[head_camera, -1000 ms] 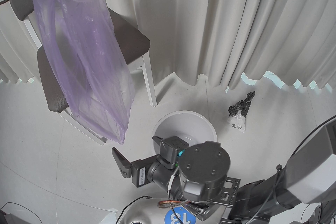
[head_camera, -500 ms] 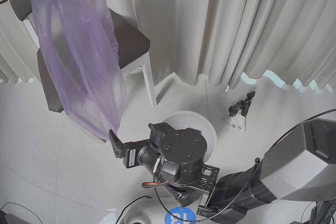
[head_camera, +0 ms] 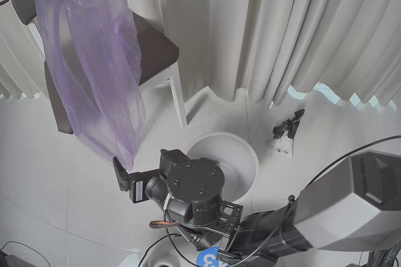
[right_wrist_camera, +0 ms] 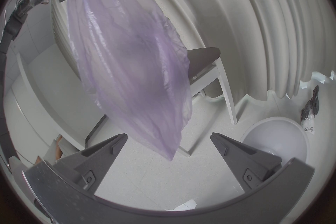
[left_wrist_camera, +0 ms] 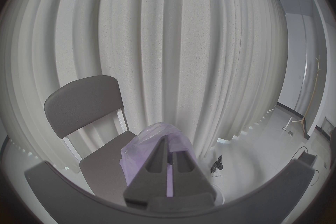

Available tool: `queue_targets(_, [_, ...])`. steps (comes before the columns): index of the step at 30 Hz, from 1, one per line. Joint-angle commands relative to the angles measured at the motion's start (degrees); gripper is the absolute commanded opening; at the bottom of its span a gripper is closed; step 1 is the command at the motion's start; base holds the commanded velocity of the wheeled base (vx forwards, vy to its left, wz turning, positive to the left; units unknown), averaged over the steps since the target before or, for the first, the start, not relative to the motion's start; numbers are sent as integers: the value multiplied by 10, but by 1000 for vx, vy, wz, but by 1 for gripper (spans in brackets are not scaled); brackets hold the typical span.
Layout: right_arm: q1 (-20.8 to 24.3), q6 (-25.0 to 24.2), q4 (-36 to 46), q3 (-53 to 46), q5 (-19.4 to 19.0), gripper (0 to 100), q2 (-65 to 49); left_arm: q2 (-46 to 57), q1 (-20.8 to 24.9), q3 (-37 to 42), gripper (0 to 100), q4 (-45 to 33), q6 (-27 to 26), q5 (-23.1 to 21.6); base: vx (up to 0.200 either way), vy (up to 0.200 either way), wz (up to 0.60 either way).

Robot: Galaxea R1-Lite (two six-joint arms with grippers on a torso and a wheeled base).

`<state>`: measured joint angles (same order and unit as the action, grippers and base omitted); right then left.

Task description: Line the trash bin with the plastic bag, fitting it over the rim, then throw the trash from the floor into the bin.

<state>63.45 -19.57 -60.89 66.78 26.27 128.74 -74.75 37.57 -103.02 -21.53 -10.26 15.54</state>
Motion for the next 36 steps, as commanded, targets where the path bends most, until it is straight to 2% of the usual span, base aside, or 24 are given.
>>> queue_targets(1, [-10, 0, 3, 24, 4, 100, 22, 5, 0, 2, 0, 0, 0, 0, 0, 0, 0])
queue_targets(11, [-40, 1, 15, 72, 26, 100, 60, 5, 0, 2, 0, 0, 1, 0, 0, 0, 0])
queue_targets(19, [-66, -3, 12, 79, 26, 100, 65, 5, -2, 10, 0, 0, 15, 0, 0, 0, 0])
queue_targets(28, [-63, -3, 14, 95, 25, 100, 68, 5, -3, 12, 0, 0, 19, 1, 0, 0, 0])
queue_targets(36, [-66, -4, 12, 107, 21, 100, 115, 4, -4, 11, 0, 1, 19, 1, 0, 0, 0])
